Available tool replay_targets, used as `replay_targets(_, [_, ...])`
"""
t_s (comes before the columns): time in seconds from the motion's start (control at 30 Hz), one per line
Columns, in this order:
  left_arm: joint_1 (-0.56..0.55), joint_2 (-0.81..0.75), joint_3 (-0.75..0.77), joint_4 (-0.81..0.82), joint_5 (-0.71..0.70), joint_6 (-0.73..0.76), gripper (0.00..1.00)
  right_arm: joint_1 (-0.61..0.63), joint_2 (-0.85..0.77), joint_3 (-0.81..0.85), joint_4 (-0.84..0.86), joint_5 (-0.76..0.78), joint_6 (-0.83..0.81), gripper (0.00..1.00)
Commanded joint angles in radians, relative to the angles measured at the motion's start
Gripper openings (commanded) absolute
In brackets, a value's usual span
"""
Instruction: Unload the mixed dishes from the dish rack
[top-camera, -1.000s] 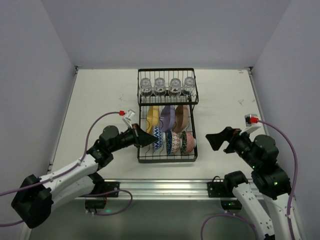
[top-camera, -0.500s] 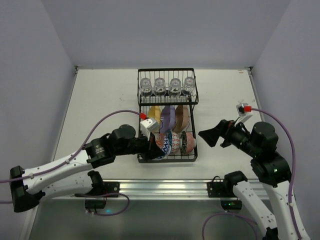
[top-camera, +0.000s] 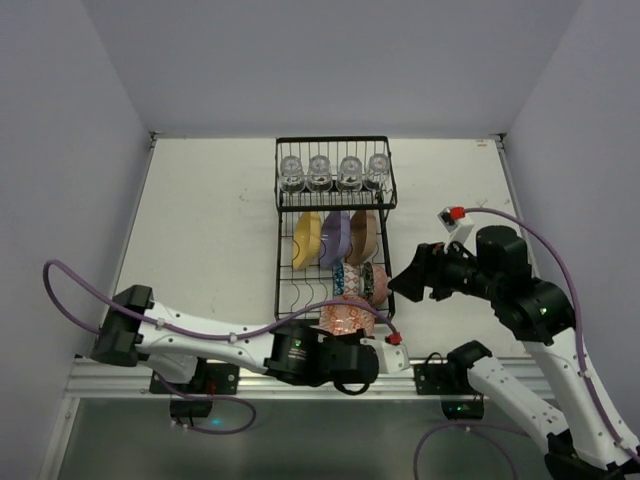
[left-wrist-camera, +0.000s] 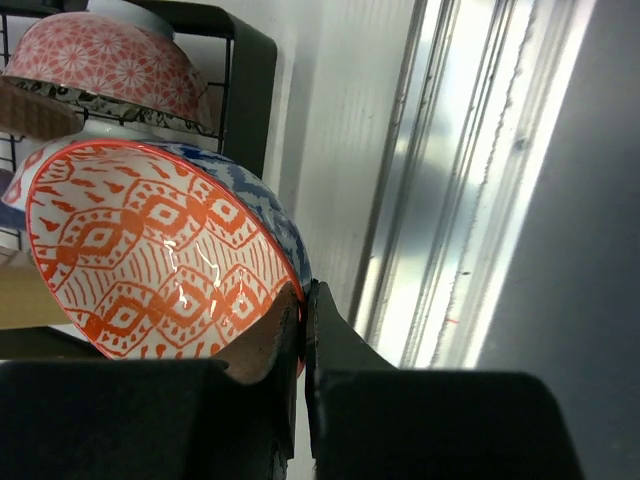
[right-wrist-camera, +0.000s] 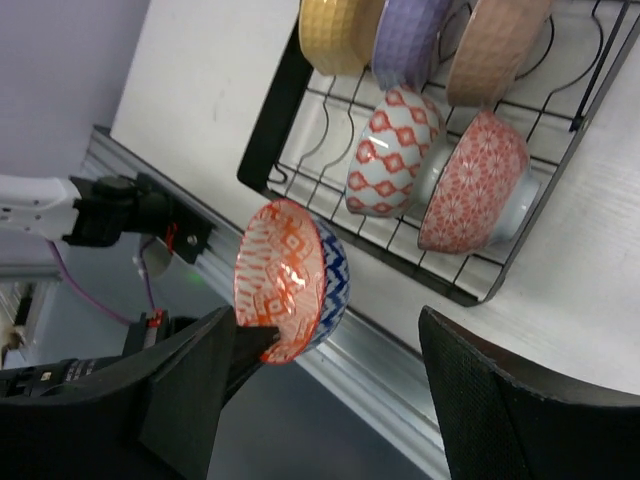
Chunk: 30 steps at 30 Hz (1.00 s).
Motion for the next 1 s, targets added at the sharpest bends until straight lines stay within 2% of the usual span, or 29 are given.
replay_targets(0.0, [0.0,0.047,0.105,-0.025,-0.11,0.183,0.0,0.099,0.032,-0.017,-0.082,0.093,-0.002,0.75])
replay_targets(0.13, [0.002,0.089,0.151,-0.057,-0.057,0.243,0.0,0.326,0.095,-0.047,-0.106,0.243,0.07,0.73])
replay_targets(0.2, [0.002,0.09,0.167,-0.063,-0.008,0.251,0.0,0.388,0.145,-0.058,-0.104,0.282,0.093,0.72])
replay_targets(0.27, [0.002,0.081,0.18,-0.065,0.026,0.263,0.0,0.458,0.173,-0.077,-0.092,0.305,0.108,0.65])
replay_targets(0.4, [0.002,0.069,0.193,-0.067,0.09,0.269,0.0,0.504,0.216,-0.086,-0.047,0.343,0.128,0.53])
replay_targets(0.5, [0.002,0.07,0.19,-0.071,0.085,0.269,0.0,0.514,0.236,-0.074,-0.044,0.383,0.136,0.38])
replay_targets(0.53, [0.003,0.072,0.188,-0.079,0.081,0.268,0.0,0.515,0.239,-0.071,-0.043,0.393,0.138,0.25])
replay_targets(0.6, [0.003,0.077,0.187,-0.085,0.068,0.26,0.0,0.515,0.255,-0.063,-0.05,0.402,0.139,0.13])
replay_targets(0.63, [0.003,0.078,0.184,-0.091,0.065,0.258,0.0,0.517,0.258,-0.06,-0.053,0.425,0.144,0.04])
replay_targets(0.67, [0.005,0.077,0.173,-0.091,0.055,0.257,0.0,0.517,0.259,-0.06,-0.056,0.445,0.144,0.0])
replay_targets(0.73, [0.011,0.072,0.164,-0.085,0.042,0.242,0.0,0.515,0.258,-0.06,-0.058,0.465,0.148,0.0])
replay_targets(0.77, [0.017,0.066,0.162,-0.085,0.023,0.235,0.09,0.517,0.253,-0.061,-0.058,0.471,0.151,0.0])
replay_targets(0.8, [0.026,0.06,0.147,-0.082,0.005,0.222,0.23,0.517,0.249,-0.061,-0.056,0.483,0.154,0.0])
replay_targets(0.83, [0.031,0.049,0.135,-0.056,-0.01,0.219,0.46,0.514,0.242,-0.064,-0.052,0.497,0.16,0.0])
replay_targets(0.87, [0.035,0.025,0.124,-0.044,-0.039,0.214,0.54,0.511,0.23,-0.068,-0.043,0.508,0.168,0.0])
replay_targets(0.9, [0.048,0.009,0.101,-0.033,-0.047,0.206,0.74,0.503,0.226,-0.068,-0.041,0.512,0.177,0.0])
replay_targets(0.93, [0.058,-0.024,0.09,-0.008,-0.047,0.202,1.0,0.477,0.216,-0.071,-0.041,0.514,0.18,0.0])
replay_targets(0.97, [0.077,-0.043,0.082,-0.001,-0.041,0.197,1.0,0.457,0.207,-0.077,-0.038,0.511,0.182,0.0])
